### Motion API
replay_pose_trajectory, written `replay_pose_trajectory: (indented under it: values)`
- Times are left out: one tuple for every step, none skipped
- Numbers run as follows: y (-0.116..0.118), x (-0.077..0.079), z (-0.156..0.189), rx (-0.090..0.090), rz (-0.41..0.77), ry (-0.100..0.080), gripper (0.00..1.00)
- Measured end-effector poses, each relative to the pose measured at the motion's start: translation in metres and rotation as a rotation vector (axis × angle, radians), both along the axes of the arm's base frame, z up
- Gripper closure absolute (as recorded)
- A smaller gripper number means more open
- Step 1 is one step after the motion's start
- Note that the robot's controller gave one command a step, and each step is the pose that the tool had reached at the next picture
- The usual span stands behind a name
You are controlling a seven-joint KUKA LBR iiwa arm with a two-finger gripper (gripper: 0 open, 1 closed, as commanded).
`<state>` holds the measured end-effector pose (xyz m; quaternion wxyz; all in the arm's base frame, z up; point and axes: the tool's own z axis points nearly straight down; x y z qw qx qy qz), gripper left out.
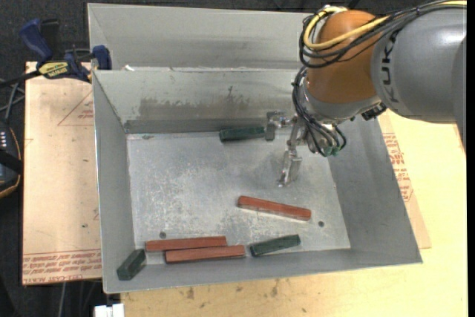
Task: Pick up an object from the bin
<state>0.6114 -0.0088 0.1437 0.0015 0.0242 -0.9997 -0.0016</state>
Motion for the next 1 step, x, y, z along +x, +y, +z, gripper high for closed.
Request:
replay_pose_trajectory:
  values:
    - [0.0016,0.0161,0.0149,-0.002,0.075,-0.002,0.0]
